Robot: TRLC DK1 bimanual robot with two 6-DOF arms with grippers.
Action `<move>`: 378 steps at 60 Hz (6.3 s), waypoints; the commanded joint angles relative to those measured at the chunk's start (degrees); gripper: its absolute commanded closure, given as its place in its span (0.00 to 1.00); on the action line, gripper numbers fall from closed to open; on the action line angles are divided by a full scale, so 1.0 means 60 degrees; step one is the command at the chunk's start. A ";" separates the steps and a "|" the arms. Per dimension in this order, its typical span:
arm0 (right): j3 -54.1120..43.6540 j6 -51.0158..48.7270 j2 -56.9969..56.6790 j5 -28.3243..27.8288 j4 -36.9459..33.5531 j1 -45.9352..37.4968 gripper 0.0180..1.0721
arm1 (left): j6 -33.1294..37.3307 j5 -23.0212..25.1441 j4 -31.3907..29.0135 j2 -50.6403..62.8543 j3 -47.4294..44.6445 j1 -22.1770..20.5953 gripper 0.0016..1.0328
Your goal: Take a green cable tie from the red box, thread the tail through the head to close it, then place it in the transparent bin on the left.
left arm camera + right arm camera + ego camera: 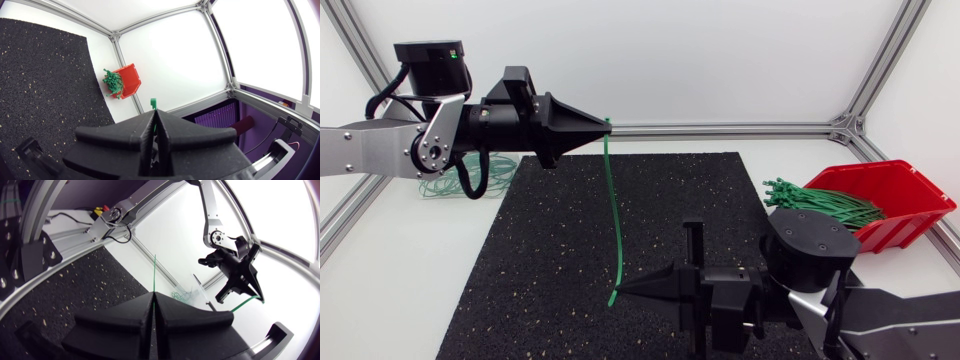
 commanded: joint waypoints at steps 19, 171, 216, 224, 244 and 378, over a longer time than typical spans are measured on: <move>0.0602 0.4659 -0.0777 -0.1255 -0.1627 0.0404 0.95 | -0.0162 -0.0075 0.0059 -0.0733 -0.0496 -0.0128 0.96; 0.8439 1.9161 -0.1656 -0.4829 -1.4268 -0.1046 0.95 | 0.4218 -0.5934 0.0308 -0.6592 -0.4597 -0.3761 0.96; 0.8248 1.9205 -0.1275 -0.4726 -1.4503 -0.1193 0.95 | 0.5463 -0.7501 0.0820 -0.6870 -0.4949 -0.4464 0.96; 0.8234 1.9205 -0.1305 -0.4726 -1.4488 -0.1222 0.95 | 0.5639 -0.7809 0.0835 -0.6900 -0.4963 -0.4801 0.96; 0.8073 1.9190 -0.1466 -0.4726 -1.4400 -0.1383 0.95 | 0.5639 -0.7941 0.0835 -0.6973 -0.5066 -0.4859 0.96; 0.8659 1.9190 -0.3033 -0.4228 -1.5426 -0.0577 0.95 | 0.4672 -1.0226 0.0235 -0.7310 -0.4055 -0.7042 0.96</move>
